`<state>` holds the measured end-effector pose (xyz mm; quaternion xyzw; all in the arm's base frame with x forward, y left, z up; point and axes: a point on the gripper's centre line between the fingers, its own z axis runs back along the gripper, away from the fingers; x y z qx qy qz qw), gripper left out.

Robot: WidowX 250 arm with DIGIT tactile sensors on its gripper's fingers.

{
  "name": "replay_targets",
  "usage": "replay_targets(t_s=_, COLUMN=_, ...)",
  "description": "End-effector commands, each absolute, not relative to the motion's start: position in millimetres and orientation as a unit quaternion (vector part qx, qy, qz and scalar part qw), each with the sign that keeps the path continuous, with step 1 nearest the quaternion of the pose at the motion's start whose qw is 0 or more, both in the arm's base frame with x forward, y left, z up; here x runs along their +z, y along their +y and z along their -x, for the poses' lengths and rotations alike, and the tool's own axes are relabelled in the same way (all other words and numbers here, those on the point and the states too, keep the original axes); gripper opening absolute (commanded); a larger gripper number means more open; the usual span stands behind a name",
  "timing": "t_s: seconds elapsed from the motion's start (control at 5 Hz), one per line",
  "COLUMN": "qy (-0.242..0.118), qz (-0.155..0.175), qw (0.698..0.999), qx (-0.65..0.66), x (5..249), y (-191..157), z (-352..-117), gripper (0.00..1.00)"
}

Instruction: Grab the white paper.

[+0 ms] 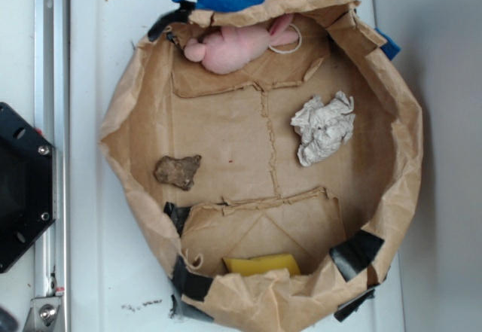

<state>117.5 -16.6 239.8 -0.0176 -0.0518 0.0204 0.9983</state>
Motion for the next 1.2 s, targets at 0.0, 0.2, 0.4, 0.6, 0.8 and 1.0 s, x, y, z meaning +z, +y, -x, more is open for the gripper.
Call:
replay_targets(t_s=0.0, qy=-0.052, qz=0.018, qw=0.998, qx=0.02, x=240, y=-17, z=-118, gripper=1.0)
replay_targets(t_s=0.2, qy=-0.105, qz=0.01, qw=0.994, qx=0.036, x=238, y=-9, z=-160, gripper=1.0)
replay_targets(t_s=0.4, qy=-0.153, qz=0.004, qw=0.988, qx=0.029, x=234, y=-1, z=-194, gripper=1.0)
replay_targets(t_s=0.6, qy=-0.173, qz=0.009, qw=0.985, qx=0.005, x=229, y=2, z=-216, gripper=1.0)
replay_targets(t_s=0.8, qy=-0.173, qz=0.009, qw=0.985, qx=0.005, x=229, y=2, z=-216, gripper=1.0)
replay_targets(t_s=1.0, qy=-0.173, qz=0.009, qw=0.985, qx=0.005, x=229, y=2, z=-216, gripper=1.0)
